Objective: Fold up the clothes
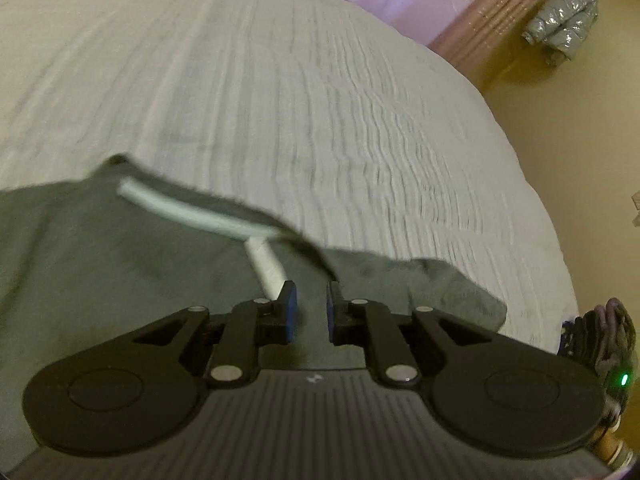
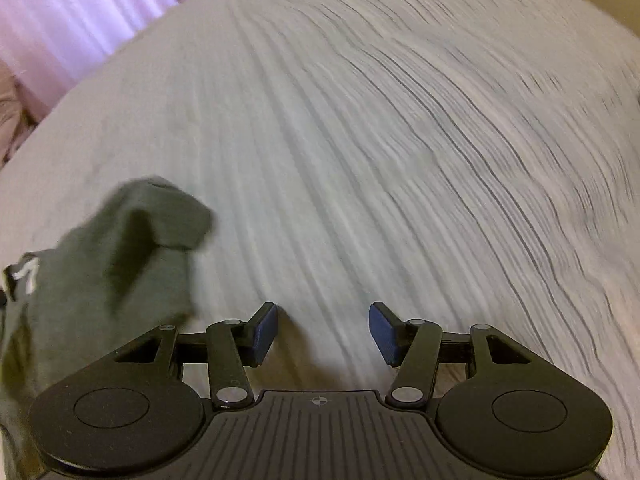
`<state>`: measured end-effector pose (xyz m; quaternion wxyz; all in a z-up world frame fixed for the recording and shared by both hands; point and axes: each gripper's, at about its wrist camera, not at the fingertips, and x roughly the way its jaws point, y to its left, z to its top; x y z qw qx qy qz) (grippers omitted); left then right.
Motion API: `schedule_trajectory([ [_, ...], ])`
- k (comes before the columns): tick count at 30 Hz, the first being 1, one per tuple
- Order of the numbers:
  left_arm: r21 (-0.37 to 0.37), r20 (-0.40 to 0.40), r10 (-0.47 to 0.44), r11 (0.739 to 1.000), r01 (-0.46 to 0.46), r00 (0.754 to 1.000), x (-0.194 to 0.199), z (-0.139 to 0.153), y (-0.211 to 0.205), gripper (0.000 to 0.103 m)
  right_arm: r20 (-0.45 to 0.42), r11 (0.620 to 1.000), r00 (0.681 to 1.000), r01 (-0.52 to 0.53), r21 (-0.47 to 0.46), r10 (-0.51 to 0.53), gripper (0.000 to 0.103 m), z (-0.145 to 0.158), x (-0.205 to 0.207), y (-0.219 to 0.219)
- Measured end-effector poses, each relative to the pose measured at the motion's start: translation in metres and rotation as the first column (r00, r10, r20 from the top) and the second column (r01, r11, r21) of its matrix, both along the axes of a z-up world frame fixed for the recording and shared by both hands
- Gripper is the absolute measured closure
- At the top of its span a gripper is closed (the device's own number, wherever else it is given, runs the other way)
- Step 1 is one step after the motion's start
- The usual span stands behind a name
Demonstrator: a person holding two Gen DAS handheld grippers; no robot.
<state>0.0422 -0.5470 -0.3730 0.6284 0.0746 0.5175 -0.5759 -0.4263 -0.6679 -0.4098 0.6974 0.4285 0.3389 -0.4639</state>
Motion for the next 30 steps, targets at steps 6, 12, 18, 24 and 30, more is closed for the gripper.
schedule_trajectory([
  [6, 0.057, -0.217, -0.02, 0.998, 0.033, 0.976, 0.011, -0.044, -0.047, 0.082, 0.016, 1.0, 1.0, -0.009, -0.009, 0.009, 0.047, -0.014, -0.009, -0.001],
  [12, 0.059, -0.496, -0.025, 0.996, 0.063, 0.868, 0.025, -0.074, -0.086, 0.077, 0.012, 1.0, 1.0, -0.004, -0.008, 0.004, 0.047, -0.019, -0.003, -0.012],
  [18, -0.008, -0.526, -0.07, 0.997, 0.077, 0.847, 0.044, -0.057, -0.145, 0.061, 0.015, 0.999, 1.0, -0.015, -0.028, 0.016, 0.047, -0.024, -0.001, -0.015],
  [24, 0.09, -0.465, -0.059, 0.989, 0.113, 0.883, 0.037, -0.076, -0.139, 0.061, 0.011, 0.999, 1.0, -0.022, -0.038, 0.022, 0.047, -0.024, 0.0, -0.015],
  [30, 0.085, -0.372, -0.03, 0.994, 0.067, 0.928, 0.032, -0.052, -0.091, 0.061, 0.029, 0.999, 0.999, -0.027, -0.027, 0.028, 0.047, -0.016, 0.002, -0.022],
])
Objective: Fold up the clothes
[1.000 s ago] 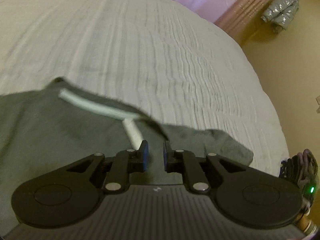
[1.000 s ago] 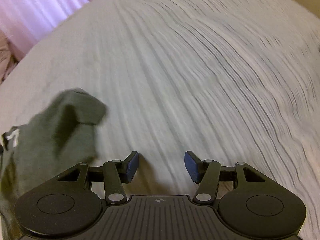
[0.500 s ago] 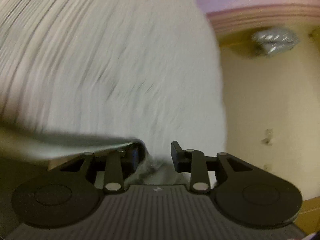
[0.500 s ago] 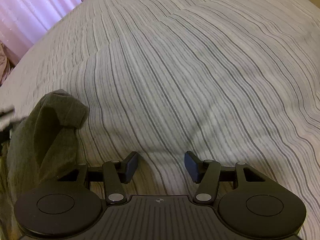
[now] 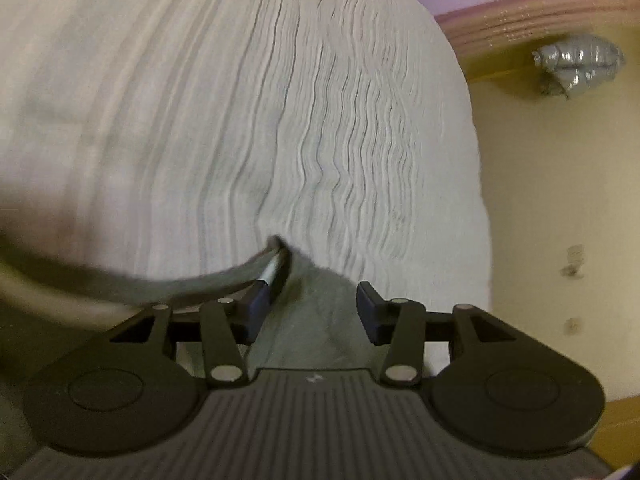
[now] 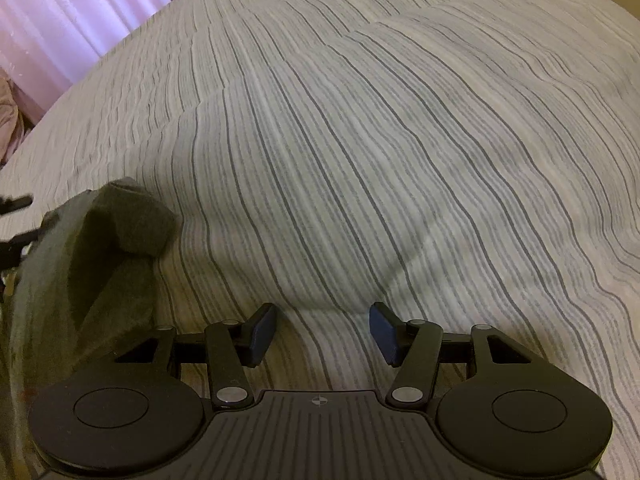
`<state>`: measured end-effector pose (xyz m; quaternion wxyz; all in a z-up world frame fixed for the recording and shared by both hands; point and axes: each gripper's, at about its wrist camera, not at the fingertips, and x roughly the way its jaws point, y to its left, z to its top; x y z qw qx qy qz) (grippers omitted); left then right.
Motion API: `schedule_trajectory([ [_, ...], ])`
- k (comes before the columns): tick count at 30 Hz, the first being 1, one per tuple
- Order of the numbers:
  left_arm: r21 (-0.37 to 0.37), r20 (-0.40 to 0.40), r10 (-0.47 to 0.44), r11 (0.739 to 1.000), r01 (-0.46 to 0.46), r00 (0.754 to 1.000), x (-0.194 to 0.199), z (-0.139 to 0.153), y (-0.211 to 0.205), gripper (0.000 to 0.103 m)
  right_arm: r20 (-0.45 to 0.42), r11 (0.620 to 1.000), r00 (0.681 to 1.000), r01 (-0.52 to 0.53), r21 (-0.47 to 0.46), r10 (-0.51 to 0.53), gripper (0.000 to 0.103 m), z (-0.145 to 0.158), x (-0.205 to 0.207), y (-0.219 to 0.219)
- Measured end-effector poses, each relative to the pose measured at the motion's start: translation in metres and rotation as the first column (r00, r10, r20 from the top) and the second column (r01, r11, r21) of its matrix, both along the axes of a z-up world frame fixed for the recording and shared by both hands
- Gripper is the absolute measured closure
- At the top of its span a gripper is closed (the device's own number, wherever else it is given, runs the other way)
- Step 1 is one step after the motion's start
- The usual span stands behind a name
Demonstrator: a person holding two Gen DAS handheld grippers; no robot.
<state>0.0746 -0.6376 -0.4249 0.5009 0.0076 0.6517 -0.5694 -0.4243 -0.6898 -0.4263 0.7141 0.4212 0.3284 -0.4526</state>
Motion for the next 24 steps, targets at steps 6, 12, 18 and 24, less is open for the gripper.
schedule_trajectory([
  [6, -0.034, -0.016, 0.104, 0.994, -0.104, 0.994, -0.012, 0.032, 0.074, 0.06, 0.355, 0.995, 0.932, 0.046, 0.09, -0.075, 0.047, -0.007, -0.003, -0.008],
  [12, 0.051, -0.123, 0.215, 0.976, -0.21, 0.969, -0.034, 0.028, 0.156, 0.061, 0.524, 0.957, 0.833, 0.02, 0.289, -0.176, 0.065, -0.035, 0.005, 0.001],
  [18, 0.067, -0.142, 0.272, 0.962, -0.265, 0.952, -0.039, 0.04, 0.21, 0.062, 0.536, 0.99, 0.834, 0.077, 0.121, -0.13, 0.101, 0.014, 0.004, 0.032],
  [24, 0.091, -0.123, 0.3, 0.953, -0.291, 0.946, -0.042, 0.042, 0.225, 0.062, 0.181, 1.0, 0.983, -0.026, 0.013, 0.023, 0.1, 0.033, 0.039, 0.072],
])
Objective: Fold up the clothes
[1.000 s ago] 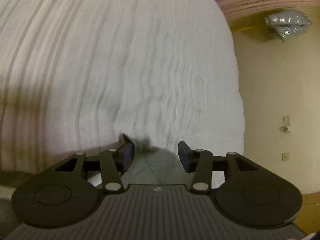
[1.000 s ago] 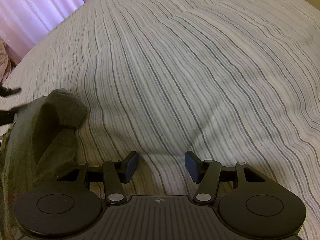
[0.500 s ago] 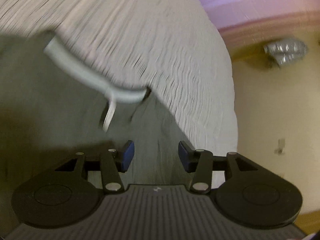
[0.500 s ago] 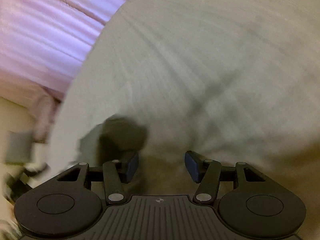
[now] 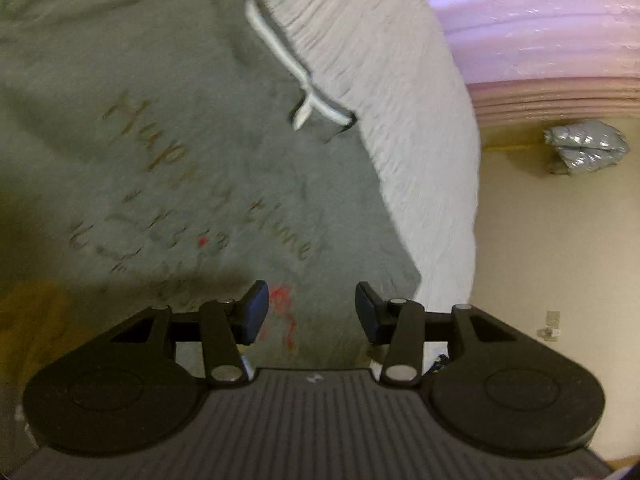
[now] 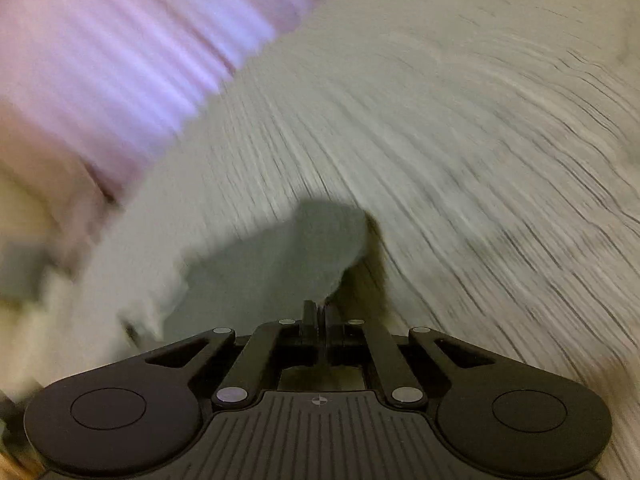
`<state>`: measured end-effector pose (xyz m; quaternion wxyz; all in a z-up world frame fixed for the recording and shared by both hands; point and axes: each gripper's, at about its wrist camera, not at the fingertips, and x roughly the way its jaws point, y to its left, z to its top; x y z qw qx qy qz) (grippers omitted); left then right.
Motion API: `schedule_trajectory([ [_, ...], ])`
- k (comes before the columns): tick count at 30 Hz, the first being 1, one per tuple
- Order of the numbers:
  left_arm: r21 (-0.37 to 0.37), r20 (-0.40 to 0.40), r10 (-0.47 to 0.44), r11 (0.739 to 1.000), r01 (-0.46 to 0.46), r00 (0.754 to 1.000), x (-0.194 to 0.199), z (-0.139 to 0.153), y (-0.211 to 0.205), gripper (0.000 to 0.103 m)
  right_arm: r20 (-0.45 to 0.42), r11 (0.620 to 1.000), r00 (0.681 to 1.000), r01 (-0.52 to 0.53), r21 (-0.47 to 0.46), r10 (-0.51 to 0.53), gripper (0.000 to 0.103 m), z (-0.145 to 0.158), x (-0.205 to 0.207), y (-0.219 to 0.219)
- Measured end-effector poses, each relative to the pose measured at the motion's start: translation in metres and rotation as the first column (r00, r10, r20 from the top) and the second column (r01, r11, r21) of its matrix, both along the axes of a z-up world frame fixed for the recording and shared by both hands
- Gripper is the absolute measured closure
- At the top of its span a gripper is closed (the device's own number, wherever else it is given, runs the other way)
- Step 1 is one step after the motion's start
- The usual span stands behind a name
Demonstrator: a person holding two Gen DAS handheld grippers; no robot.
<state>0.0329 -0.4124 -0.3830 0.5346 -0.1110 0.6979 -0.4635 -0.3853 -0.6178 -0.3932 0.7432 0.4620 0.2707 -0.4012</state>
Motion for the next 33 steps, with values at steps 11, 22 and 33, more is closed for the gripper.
schedule_trajectory([
  [11, 0.033, 0.064, 0.042, 0.998, -0.044, 0.997, 0.006, 0.009, 0.054, 0.062, 0.122, 0.992, 0.991, 0.061, -0.107, -0.048, 0.023, -0.002, 0.003, -0.069],
  [22, 0.064, 0.063, 0.099, 0.993, -0.103, 0.993, 0.006, -0.003, 0.07, 0.062, 0.334, 0.987, 0.929, 0.147, 0.061, -0.159, 0.101, -0.021, 0.01, -0.125],
  [33, 0.075, 0.081, 0.066, 0.995, -0.072, 0.995, -0.001, -0.009, 0.065, 0.062, -0.146, 0.969, 0.978, 0.116, -0.216, -0.15, 0.05, -0.012, 0.062, -0.111],
])
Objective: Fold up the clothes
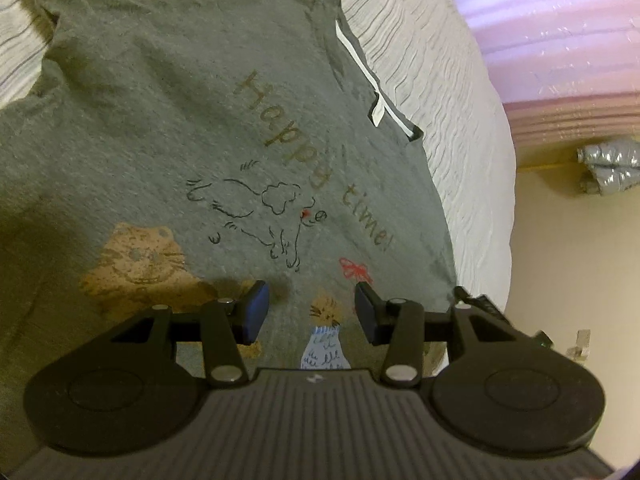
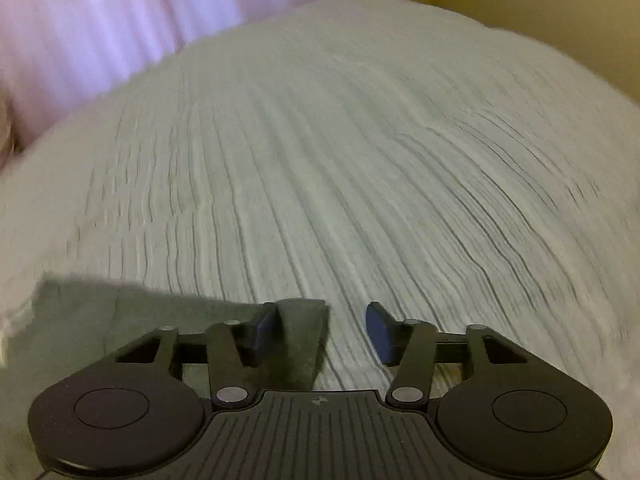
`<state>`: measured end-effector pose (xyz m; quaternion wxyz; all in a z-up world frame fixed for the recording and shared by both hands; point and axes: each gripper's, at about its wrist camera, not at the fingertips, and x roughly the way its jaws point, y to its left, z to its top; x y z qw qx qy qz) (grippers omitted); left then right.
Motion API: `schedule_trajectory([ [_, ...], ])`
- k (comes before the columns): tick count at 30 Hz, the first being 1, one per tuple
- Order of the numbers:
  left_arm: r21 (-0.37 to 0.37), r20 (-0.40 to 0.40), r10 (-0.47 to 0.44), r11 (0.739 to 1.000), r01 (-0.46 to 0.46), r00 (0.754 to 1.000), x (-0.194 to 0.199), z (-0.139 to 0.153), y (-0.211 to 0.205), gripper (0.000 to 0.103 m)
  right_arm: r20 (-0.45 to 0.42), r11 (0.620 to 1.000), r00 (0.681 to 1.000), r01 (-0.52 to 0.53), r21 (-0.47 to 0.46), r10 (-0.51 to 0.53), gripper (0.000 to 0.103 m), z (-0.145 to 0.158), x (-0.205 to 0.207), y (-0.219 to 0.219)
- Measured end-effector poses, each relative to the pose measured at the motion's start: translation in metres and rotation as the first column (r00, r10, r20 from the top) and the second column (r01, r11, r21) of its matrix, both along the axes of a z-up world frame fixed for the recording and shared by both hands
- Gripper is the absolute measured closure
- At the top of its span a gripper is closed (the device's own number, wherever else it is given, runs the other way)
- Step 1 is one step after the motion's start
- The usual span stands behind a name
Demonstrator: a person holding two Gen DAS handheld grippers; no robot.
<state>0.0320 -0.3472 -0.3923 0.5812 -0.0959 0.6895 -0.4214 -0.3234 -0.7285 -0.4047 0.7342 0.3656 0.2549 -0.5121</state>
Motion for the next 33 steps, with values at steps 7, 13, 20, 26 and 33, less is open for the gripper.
schedule_trajectory([
  [7, 0.024, -0.019, 0.067, 0.997, -0.067, 0.998, 0.003, -0.003, 0.019, 0.062, 0.351, 0.958, 0.929, 0.016, 0.285, -0.12, 0.05, 0.003, -0.06, 0.053],
  [13, 0.019, -0.032, 0.057, 0.998, -0.057, 0.998, -0.006, -0.005, 0.023, 0.062, 0.518, 0.899, 0.799, 0.064, 0.434, -0.307, 0.052, -0.042, -0.069, 0.072],
  [20, 0.024, -0.02, 0.06, 0.998, -0.059, 0.998, -0.009, -0.004, 0.037, 0.062, 0.335, 0.982, 0.937, 0.042, 0.184, -0.102, 0.101, -0.002, -0.037, 0.035],
  [26, 0.06, -0.015, 0.059, 0.996, -0.058, 0.998, -0.016, -0.012, 0.048, 0.062, -0.027, 0.989, 0.999, -0.013, 0.145, 0.018, 0.101, -0.033, -0.013, 0.036],
  [33, 0.102, 0.101, 0.036, 0.994, -0.046, 0.994, -0.014, -0.007, 0.073, 0.062, 0.045, 0.998, 0.998, -0.035, 0.044, 0.033, 0.044, 0.008, -0.016, 0.067],
])
